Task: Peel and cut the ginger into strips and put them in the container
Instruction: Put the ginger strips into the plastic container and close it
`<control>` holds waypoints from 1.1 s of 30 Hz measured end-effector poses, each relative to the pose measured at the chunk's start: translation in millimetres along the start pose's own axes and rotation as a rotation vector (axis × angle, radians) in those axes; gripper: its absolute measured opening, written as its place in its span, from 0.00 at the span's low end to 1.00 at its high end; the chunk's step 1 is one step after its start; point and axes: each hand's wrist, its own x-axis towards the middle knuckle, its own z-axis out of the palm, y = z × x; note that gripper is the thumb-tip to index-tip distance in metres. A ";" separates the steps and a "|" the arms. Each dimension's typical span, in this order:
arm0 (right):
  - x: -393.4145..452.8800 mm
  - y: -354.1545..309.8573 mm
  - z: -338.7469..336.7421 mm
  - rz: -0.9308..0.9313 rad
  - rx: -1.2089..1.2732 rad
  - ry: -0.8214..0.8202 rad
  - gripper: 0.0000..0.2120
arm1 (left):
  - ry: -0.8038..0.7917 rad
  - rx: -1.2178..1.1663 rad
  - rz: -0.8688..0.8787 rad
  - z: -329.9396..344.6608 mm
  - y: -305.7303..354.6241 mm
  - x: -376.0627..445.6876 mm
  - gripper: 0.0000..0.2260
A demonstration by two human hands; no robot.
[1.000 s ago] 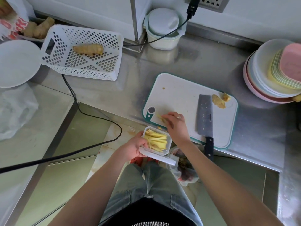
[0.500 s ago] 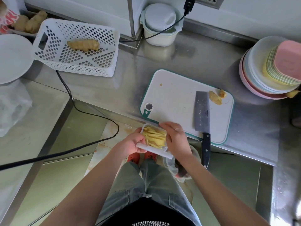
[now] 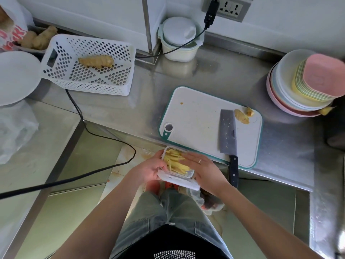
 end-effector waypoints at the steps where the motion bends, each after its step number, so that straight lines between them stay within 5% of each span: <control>1: 0.4 -7.8 -4.8 0.074 0.113 0.022 0.27 | -0.026 0.003 0.002 -1.6 1.1 -0.7 0.34; 5: 26.2 -35.8 -18.8 0.085 0.062 -0.043 0.09 | -0.168 0.050 0.033 -5.0 8.8 -9.9 0.32; 8: 45.7 -44.4 -24.4 0.187 -0.085 -0.155 0.14 | -0.278 0.037 0.062 -6.6 13.8 -12.5 0.33; 13: 53.1 -40.7 -40.7 0.111 -0.111 -0.058 0.13 | -0.326 0.001 0.122 -4.7 30.5 -18.3 0.29; 19: 51.2 -14.3 -82.9 0.396 0.837 0.379 0.06 | -0.171 -0.237 0.224 13.2 62.1 -24.0 0.10; 23: 39.9 9.0 -84.8 0.408 1.295 0.092 0.31 | -0.099 -0.343 0.241 23.6 82.0 -17.5 0.10; 25: 36.8 8.0 -85.4 0.337 1.417 -0.095 0.47 | -0.129 -0.360 0.254 34.2 88.9 -16.9 0.11; 27: 39.9 5.7 -87.4 0.314 1.418 -0.113 0.55 | -0.176 -0.341 0.268 41.4 94.7 -14.2 0.12; 33: 73.9 8.6 -91.8 0.563 1.517 0.346 0.43 | -0.403 -0.176 0.196 46.6 122.1 -6.9 0.30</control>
